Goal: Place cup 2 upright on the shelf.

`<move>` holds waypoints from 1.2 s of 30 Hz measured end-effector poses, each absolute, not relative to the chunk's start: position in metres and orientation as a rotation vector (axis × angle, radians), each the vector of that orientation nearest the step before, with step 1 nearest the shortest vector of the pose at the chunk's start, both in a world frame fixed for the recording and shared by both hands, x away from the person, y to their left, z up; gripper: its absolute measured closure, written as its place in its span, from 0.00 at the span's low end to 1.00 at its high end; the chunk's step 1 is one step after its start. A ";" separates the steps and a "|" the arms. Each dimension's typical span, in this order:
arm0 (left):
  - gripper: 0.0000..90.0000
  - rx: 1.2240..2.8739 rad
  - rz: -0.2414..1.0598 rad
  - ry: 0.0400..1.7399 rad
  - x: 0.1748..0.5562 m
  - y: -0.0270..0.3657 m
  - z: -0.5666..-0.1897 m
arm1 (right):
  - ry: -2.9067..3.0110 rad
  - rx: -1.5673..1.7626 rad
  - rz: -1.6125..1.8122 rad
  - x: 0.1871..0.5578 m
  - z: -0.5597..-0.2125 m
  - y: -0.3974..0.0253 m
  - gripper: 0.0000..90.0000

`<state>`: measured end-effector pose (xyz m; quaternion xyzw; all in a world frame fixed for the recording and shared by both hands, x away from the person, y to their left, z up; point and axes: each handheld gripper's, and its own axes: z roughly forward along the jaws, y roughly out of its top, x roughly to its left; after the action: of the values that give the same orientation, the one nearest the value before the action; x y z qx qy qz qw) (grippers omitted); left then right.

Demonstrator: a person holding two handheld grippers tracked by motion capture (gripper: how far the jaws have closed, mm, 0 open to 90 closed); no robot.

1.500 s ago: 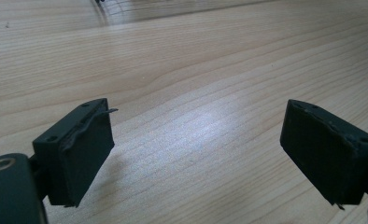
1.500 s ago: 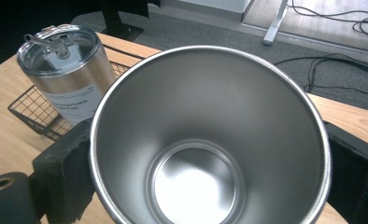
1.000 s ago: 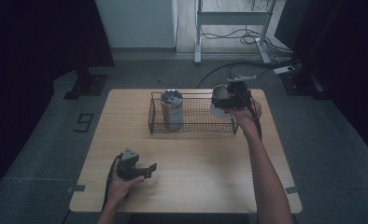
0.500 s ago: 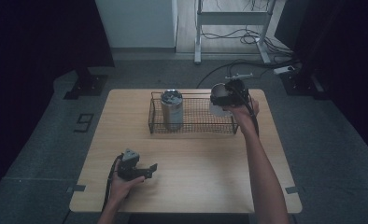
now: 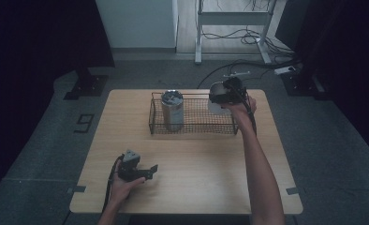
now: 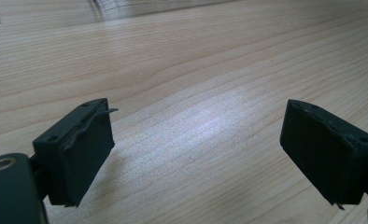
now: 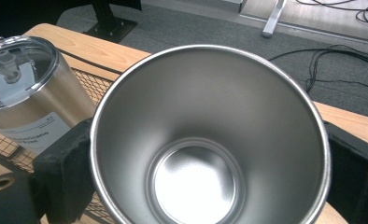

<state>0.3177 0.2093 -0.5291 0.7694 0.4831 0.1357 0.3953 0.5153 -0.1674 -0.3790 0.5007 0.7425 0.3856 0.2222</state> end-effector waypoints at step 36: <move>0.11 1.968 0.343 1.207 0.316 0.204 -0.529 | 2.107 1.414 0.987 0.556 -0.411 -0.150 0.07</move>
<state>0.3155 0.2039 -0.5291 0.7755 0.4755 0.1351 0.3929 0.5558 -0.1503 -0.4108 0.5082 0.7569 0.3545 0.2080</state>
